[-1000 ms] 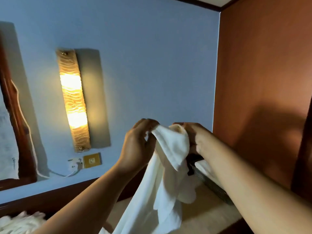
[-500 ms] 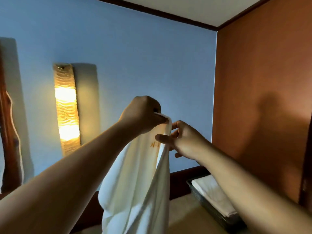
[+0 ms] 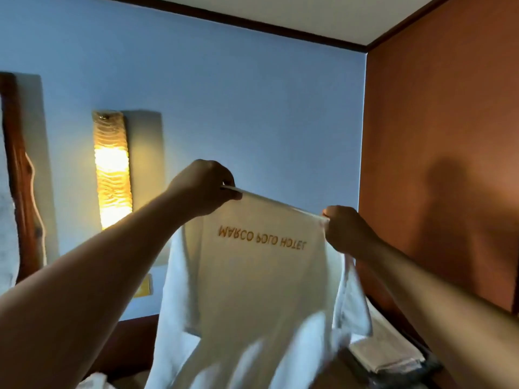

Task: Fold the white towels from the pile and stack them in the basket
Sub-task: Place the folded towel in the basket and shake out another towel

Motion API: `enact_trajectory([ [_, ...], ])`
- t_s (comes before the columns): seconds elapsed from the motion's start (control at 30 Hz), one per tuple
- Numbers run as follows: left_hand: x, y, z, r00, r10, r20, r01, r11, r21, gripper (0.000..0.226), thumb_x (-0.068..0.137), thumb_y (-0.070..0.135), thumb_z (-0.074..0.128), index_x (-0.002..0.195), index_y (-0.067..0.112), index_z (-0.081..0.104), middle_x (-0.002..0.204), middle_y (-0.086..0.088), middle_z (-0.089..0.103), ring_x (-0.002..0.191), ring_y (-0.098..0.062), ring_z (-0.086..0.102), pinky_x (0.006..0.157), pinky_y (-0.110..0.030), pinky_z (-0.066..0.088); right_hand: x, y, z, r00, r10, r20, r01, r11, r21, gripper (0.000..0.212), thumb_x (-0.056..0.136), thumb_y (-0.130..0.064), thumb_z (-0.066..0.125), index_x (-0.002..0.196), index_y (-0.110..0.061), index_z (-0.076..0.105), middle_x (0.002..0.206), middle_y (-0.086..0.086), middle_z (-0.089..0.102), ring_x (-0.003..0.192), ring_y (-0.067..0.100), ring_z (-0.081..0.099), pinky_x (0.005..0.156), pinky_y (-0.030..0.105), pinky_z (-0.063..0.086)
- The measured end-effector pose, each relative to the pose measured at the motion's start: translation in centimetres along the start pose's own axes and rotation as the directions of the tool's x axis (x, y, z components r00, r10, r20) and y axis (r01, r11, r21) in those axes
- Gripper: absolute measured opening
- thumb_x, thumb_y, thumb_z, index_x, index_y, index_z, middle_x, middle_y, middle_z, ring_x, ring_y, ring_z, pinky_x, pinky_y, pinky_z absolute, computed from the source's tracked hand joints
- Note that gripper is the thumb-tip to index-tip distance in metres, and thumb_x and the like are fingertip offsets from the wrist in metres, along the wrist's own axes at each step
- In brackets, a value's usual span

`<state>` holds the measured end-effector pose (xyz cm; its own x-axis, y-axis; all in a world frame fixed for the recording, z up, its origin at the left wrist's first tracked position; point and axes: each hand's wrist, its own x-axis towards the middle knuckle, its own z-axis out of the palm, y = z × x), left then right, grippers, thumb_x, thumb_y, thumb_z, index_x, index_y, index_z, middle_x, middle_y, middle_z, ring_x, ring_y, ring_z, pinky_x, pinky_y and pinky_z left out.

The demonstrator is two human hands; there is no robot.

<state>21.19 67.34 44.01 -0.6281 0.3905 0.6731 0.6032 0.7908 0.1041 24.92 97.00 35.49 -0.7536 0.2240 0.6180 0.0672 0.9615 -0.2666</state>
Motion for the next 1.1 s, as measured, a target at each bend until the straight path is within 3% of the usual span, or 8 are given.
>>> enact_trajectory([
  [0.27,-4.5,-7.0,5.4,0.845,-0.186,0.502,0.016,0.946,0.325,0.029,0.097,0.034,0.063,0.114,0.011,0.069,0.112,-0.006,0.066,0.103,-0.021,0.061,0.081,-0.024,0.042,0.5,1.4,-2.4,0.992,-0.072,-0.105,0.087,0.986,0.14,0.024,0.093,-0.011,0.045,0.102,-0.022,0.064,0.094,-0.004,0.062,0.085,0.021,0.056,0.069,0.031,0.046],
  [0.47,-7.1,-9.3,6.2,0.937,-0.291,0.194,0.27,0.954,0.126,0.023,0.094,0.037,0.068,0.089,0.015,0.072,0.078,-0.005,0.064,0.084,-0.03,0.065,0.068,-0.031,0.046,-0.8,3.1,-2.2,0.973,0.127,0.193,-0.098,0.983,-0.152,0.019,0.09,-0.006,0.045,0.094,-0.019,0.058,0.103,0.004,0.064,0.087,0.027,0.06,0.071,0.032,0.049],
  [0.57,-5.9,-4.9,5.4,0.996,-0.082,0.027,0.079,0.993,0.084,0.013,0.093,0.035,0.068,0.093,0.024,0.076,0.085,-0.001,0.073,0.086,-0.027,0.067,0.078,-0.032,0.047,-2.5,1.0,-1.2,0.904,0.14,0.403,0.059,0.895,-0.442,0.023,0.09,-0.02,0.053,0.112,-0.018,0.062,0.124,0.008,0.063,0.105,0.03,0.063,0.086,0.036,0.052],
  [0.67,-3.9,0.5,5.1,0.966,0.257,-0.03,-0.249,0.956,0.156,0.027,0.091,0.044,0.052,0.095,0.028,0.074,0.091,0.007,0.075,0.091,-0.021,0.068,0.087,-0.034,0.035,-4.0,-3.0,0.0,0.871,-0.102,0.48,0.115,0.993,0.003,0.071,0.082,-0.064,0.066,0.14,-0.029,0.045,0.129,-0.002,0.057,0.115,0.02,0.058,0.095,0.035,0.047],
  [0.73,-2.9,2.7,5.1,0.947,0.316,-0.063,-0.301,0.937,0.179,0.031,0.09,0.051,0.053,0.093,0.027,0.073,0.09,0.007,0.074,0.089,-0.02,0.067,0.087,-0.034,0.032,-4.7,-5.3,0.5,0.895,-0.218,0.389,0.091,0.944,0.318,0.054,0.083,-0.061,0.067,0.126,-0.03,0.056,0.105,-0.009,0.063,0.093,0.009,0.059,0.08,0.027,0.045],
  [0.83,-2.8,3.4,6.0,0.946,0.29,-0.147,-0.265,0.95,0.168,0.031,0.085,0.055,0.069,0.084,0.024,0.072,0.082,0.005,0.071,0.084,-0.021,0.064,0.087,-0.037,0.038,-4.9,-5.9,0.8,0.966,-0.226,0.124,0.161,0.906,0.391,0.025,0.094,-0.036,0.059,0.078,-0.017,0.059,0.068,-0.006,0.058,0.063,0.009,0.053,0.058,0.031,0.039],
  [1.0,-4.7,1.0,9.6,0.998,-0.063,0.011,0.064,0.994,-0.09,0.039,0.074,0.055,0.078,0.082,0.018,0.07,0.077,0.003,0.065,0.075,-0.023,0.059,0.065,-0.032,0.039,-4.4,-3.9,0.1,0.999,-0.047,-0.012,0.046,0.853,0.519,0.02,0.093,-0.012,0.046,0.078,-0.015,0.058,0.07,-0.003,0.06,0.067,0.013,0.055,0.057,0.03,0.039],
  [1.1,-6.2,-0.5,11.4,0.932,-0.297,0.206,0.36,0.708,-0.608,0.04,0.072,0.045,0.086,0.081,0.009,0.071,0.071,-0.005,0.065,0.07,-0.019,0.055,0.066,-0.031,0.042,-3.7,-2.2,-0.6,0.998,0.063,-0.024,-0.036,0.807,0.589,0.021,0.094,-0.012,0.044,0.077,-0.011,0.056,0.066,-0.005,0.053,0.061,0.015,0.048,0.055,0.029,0.034],
])
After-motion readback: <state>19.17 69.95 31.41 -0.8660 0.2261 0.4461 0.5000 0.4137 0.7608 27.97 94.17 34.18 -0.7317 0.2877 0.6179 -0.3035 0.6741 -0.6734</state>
